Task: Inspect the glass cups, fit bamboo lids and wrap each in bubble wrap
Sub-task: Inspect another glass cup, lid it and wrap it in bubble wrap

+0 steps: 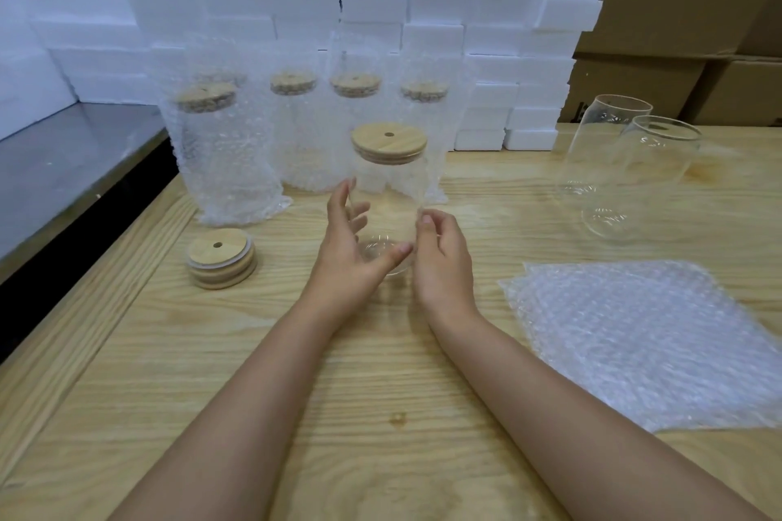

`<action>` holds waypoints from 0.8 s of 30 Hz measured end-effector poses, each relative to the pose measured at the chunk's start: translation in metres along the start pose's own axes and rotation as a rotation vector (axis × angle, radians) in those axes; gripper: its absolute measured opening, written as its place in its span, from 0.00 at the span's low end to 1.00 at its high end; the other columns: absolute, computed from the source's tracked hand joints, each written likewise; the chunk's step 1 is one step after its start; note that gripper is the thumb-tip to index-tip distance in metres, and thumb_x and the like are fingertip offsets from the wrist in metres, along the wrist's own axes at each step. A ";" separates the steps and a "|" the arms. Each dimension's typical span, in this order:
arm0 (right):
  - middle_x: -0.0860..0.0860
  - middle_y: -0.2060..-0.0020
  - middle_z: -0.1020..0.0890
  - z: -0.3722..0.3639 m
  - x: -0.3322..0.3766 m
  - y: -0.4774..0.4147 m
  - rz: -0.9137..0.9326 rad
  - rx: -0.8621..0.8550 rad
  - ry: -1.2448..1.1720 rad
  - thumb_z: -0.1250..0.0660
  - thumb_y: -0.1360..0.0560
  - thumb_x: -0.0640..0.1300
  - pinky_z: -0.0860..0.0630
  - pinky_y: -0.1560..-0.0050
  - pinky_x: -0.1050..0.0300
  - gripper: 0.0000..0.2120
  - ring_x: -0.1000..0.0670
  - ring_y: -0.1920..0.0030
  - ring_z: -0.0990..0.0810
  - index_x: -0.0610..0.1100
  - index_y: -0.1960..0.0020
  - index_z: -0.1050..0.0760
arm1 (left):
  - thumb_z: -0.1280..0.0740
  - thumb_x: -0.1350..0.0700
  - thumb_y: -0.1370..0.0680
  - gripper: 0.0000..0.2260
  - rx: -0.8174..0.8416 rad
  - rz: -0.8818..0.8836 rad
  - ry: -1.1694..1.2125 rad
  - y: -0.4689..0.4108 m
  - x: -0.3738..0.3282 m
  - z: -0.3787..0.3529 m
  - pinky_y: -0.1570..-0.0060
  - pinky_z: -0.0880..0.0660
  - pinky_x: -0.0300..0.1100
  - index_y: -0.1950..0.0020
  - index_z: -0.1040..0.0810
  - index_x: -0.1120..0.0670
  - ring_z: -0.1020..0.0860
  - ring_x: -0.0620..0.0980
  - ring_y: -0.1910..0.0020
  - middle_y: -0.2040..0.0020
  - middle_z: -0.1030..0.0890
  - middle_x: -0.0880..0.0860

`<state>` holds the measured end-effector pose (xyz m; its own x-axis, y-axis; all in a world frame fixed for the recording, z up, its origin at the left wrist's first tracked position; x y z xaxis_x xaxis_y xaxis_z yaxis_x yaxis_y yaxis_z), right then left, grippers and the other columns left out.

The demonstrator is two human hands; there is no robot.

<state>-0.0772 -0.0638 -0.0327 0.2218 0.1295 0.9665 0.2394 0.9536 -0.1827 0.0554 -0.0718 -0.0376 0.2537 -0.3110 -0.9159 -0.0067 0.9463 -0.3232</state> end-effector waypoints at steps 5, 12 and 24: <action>0.56 0.42 0.28 0.043 0.044 0.005 0.166 -0.086 0.110 0.40 0.20 0.44 0.37 0.33 0.54 0.16 0.51 0.32 0.35 0.47 0.33 0.32 | 0.26 0.56 0.27 0.43 0.031 0.026 0.051 -0.001 0.003 -0.002 0.32 0.39 0.41 0.24 0.53 0.41 0.38 0.44 0.27 0.28 0.37 0.50; 0.39 0.46 0.20 0.155 0.053 0.014 0.399 -0.226 1.024 0.38 0.22 0.45 0.37 0.42 0.50 0.14 0.36 0.42 0.27 0.37 0.42 0.22 | 0.29 0.56 0.24 0.45 0.044 0.039 0.020 -0.002 0.002 -0.004 0.25 0.44 0.48 0.22 0.60 0.44 0.44 0.40 0.25 0.25 0.46 0.41; 0.47 0.66 0.32 0.216 -0.024 0.006 -0.180 -0.121 1.501 0.35 0.25 0.40 0.28 0.53 0.52 0.05 0.40 0.57 0.27 0.41 0.59 0.26 | 0.27 0.55 0.26 0.41 0.008 0.093 0.063 0.000 0.000 0.002 0.30 0.39 0.42 0.22 0.51 0.46 0.39 0.44 0.27 0.25 0.37 0.54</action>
<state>-0.2856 -0.0028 -0.0179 0.8929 -0.4425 -0.0833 0.4246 0.8890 -0.1716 0.0572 -0.0719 -0.0366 0.1906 -0.2267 -0.9551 -0.0195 0.9719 -0.2346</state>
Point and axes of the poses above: each hand's wrist, its own y-axis away from the middle knuckle, its own z-axis out of the back of the hand, x = y × z, the point moved 8 cm from there along -y, towards the middle knuckle
